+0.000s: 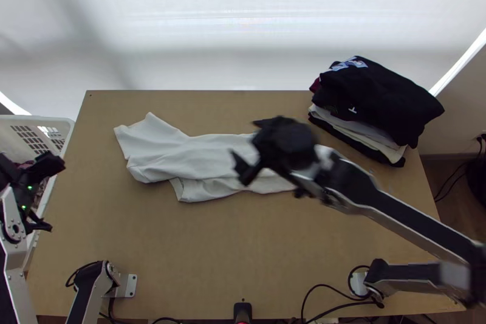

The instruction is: Fold the t-shirt

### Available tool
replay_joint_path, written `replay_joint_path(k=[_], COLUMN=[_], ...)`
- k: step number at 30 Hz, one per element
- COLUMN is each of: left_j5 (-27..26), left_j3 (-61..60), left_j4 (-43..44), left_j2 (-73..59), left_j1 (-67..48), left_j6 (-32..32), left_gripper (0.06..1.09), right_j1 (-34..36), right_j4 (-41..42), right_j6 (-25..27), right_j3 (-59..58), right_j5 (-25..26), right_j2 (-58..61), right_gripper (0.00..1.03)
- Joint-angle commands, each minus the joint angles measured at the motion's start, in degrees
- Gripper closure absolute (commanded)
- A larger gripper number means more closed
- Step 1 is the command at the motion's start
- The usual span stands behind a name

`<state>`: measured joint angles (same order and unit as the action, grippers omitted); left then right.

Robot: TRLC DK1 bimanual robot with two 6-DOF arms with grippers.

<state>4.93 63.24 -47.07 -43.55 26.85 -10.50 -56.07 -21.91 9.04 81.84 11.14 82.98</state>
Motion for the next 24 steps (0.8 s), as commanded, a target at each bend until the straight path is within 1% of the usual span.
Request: replay_joint_path(k=[1, 4, 7, 9, 14, 20, 21, 22, 24], left_j5=[-0.5, -1.4, -6.5, -7.0, -7.0, -7.0, -7.0, -7.0, -7.0], left_j3=[1.9, 1.3, 1.1, 1.2, 1.1, 0.7, 0.7, 0.7, 0.7], left_j4=[-1.8, -3.8, -6.7, -7.8, -9.4, -9.7, -9.8, -9.9, -10.0], left_j2=[-0.5, -0.8, -1.5, -1.5, -0.4, 1.3, 1.5, 1.5, 1.9], left_j1=[3.1, 4.5, 6.7, 6.9, 7.1, 7.5, 7.7, 7.8, 7.9], left_j6=[1.0, 1.0, 0.2, -0.6, -0.7, -0.5, -0.6, -0.6, -0.6], left_gripper=[0.10, 0.10, 0.10, 0.10, 0.10, 0.10, 0.10, 0.10, 0.10], right_j1=[-2.7, -4.7, -6.2, -6.3, -5.9, -3.7, -3.2, -2.5, -1.7], right_j4=[-3.7, -6.4, -9.2, -10.0, -10.5, -10.0, -10.0, -10.1, -10.1], right_j6=[-1.0, -3.7, -6.0, -7.2, -9.6, -9.7, -9.7, -9.7, -9.7], right_j3=[8.3, 13.7, 18.4, 19.8, 21.2, 22.2, 22.6, 22.8, 22.7], right_j5=[-2.4, -5.3, -7.9, -9.3, -9.5, -9.4, -9.4, -9.4, -9.0], right_j2=[11.2, 18.6, 25.7, 29.3, 36.2, 40.0, 40.8, 41.6, 42.4], right_gripper=[0.03, 0.04, 0.03, 0.04, 0.04, 0.05, 0.06, 0.09, 0.12])
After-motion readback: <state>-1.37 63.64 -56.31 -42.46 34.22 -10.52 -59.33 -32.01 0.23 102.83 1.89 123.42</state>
